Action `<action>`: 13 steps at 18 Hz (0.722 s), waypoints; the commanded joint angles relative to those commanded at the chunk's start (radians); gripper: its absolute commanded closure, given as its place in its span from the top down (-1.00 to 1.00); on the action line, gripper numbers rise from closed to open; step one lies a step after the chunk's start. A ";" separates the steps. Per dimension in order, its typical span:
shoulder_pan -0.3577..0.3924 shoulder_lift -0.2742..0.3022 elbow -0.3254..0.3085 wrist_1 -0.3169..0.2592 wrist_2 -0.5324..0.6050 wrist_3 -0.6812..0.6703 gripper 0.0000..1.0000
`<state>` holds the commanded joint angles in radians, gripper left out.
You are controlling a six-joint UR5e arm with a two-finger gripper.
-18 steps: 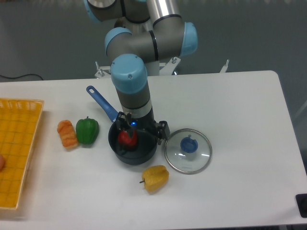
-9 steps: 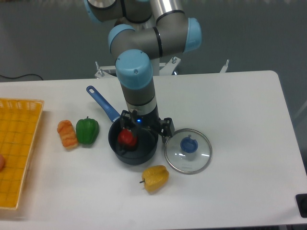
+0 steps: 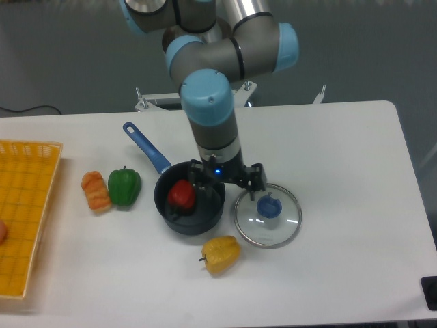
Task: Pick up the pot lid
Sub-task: 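Raise the gripper out of the saucepan and move it over the glass lid, then lower the open gripper onto the blue knob of the glass lid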
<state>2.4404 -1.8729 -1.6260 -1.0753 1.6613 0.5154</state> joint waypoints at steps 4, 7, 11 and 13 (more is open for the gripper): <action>0.038 -0.031 -0.012 0.000 0.003 0.213 1.00; 0.049 -0.063 -0.017 -0.002 0.040 0.328 1.00; 0.061 -0.094 -0.026 0.002 0.049 0.425 1.00; 0.068 -0.095 -0.028 0.002 0.048 0.460 1.00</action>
<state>2.5081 -1.9681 -1.6536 -1.0738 1.7089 0.9753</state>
